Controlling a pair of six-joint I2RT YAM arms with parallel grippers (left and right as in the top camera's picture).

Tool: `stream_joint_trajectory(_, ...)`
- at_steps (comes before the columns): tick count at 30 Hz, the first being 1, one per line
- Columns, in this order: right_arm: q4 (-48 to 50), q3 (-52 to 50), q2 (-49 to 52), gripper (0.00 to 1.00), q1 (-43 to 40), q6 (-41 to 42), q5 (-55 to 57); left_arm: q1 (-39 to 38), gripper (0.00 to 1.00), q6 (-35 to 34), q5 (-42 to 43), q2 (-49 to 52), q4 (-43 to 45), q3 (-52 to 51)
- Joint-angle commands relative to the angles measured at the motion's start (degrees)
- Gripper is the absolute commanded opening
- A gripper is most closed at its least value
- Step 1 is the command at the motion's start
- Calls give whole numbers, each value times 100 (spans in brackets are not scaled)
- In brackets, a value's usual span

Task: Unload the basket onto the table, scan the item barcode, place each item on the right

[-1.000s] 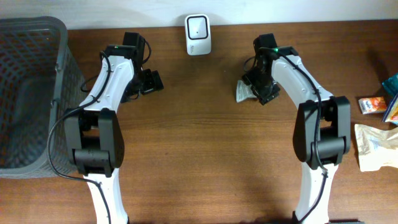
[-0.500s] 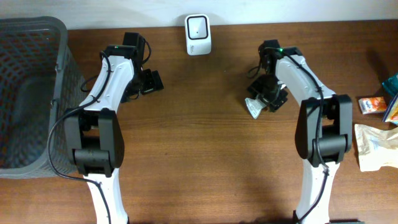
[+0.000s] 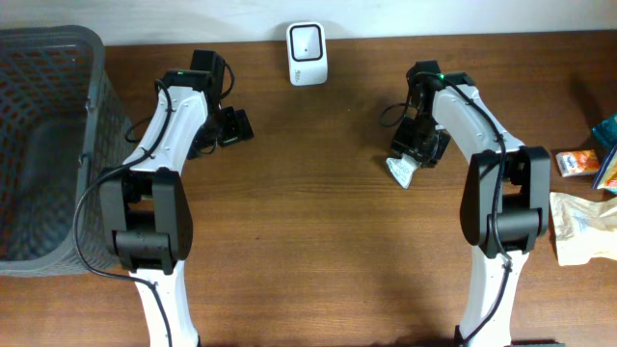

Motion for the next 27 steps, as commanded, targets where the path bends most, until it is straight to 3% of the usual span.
stream_joint_trajectory(1, -7, -37, 26, 56, 66, -57, 28, -20, 99, 13, -42, -170, -9, -24)
stream_joint_trajectory(10, -11, -37, 26, 52, 70, -79, 22, -20, 99, 13, -42, -170, -9, -24)
stream_joint_trajectory(14, 96, -33, 26, 56, 68, -1010, -422, -20, 99, 13, -42, -170, -9, -24)
stream_joint_trajectory(19, -90, 59, -50, 56, 70, -1193, -621, -20, 99, 13, -42, -170, -9, -24)
stream_joint_trajectory(27, -1276, 997, -354, 61, 192, -1193, 472, -20, 99, 13, -42, -170, -7, -24)
